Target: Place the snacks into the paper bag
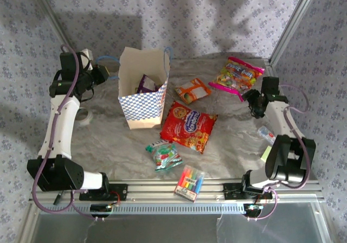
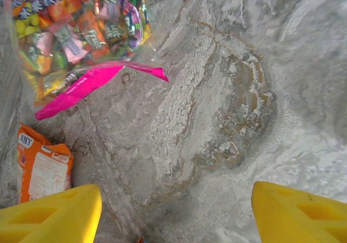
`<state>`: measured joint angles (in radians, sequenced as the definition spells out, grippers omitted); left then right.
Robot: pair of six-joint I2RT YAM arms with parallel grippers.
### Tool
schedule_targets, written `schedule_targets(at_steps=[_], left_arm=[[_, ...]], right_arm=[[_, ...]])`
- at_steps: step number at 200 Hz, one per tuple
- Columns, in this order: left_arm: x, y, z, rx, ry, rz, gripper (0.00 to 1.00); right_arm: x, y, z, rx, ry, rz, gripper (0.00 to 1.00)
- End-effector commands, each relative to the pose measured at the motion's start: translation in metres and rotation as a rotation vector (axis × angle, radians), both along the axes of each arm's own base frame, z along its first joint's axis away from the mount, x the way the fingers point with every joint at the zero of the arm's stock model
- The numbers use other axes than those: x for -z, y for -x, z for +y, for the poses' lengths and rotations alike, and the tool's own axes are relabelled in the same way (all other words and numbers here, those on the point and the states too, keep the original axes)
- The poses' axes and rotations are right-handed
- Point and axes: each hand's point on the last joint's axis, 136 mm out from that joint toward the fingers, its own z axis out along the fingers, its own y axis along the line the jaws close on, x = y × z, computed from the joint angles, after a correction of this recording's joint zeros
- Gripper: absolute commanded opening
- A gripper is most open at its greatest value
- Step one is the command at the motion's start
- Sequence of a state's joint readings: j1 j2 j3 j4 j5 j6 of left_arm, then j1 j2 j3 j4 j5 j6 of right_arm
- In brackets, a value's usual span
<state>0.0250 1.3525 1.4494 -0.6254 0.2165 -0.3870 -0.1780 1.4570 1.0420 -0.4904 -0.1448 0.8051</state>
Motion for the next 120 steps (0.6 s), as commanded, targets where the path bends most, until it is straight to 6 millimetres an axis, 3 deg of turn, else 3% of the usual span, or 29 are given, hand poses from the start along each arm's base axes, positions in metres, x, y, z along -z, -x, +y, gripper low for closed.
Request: schedule_targets(at_steps=[1, 56, 120], left_arm=[[0.003, -0.002, 0.002, -0.012, -0.016, -0.002, 0.23], [0.009, -0.004, 0.003, -0.013, -0.022, 0.009, 0.23], [0.013, -0.007, 0.005, -0.022, -0.036, 0.015, 0.23]], right_arm=[[0.017, -0.01, 0.005, 0.009, -0.097, -0.002, 0.74], [0.043, -0.036, -0.001, 0.001, -0.124, 0.031, 0.73], [0.051, -0.072, -0.008, -0.02, -0.132, -0.009, 0.73]])
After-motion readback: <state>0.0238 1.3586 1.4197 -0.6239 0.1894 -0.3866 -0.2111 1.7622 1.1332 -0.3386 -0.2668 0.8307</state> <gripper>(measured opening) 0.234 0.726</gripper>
